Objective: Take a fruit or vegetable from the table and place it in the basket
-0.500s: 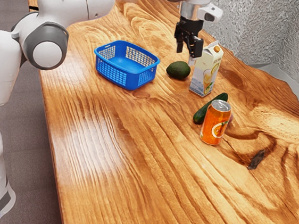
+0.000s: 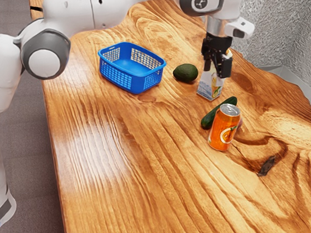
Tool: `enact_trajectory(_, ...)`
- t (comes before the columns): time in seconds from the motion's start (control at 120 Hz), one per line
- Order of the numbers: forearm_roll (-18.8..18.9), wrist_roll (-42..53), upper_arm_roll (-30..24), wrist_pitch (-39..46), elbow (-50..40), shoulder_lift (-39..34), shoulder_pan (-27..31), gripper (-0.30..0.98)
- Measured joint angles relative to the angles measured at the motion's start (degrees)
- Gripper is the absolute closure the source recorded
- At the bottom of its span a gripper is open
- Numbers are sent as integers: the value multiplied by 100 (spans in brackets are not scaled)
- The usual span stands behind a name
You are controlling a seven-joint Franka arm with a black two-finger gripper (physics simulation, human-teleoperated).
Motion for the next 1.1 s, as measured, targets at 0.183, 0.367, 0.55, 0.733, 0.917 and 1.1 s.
enact_trajectory(0.183, -35, -372, -1, 271, -11, 12, -67, 0)
enact_trajectory(0.367, 275, -998, 3, 411, -15, 44, -217, 0)
enact_trajectory(0.55, 501, -1827, 2, 984, -11, 226, -324, 0)
enact_trajectory(0.733, 564, -2438, 35, 1717, 217, 662, -271, 0)
enact_trajectory(0.917, 575, -2877, 37, 2066, 374, 969, -264, 0)
enact_trajectory(1.1, 572, -3201, 504, 2274, 380, 1144, -530, 0)
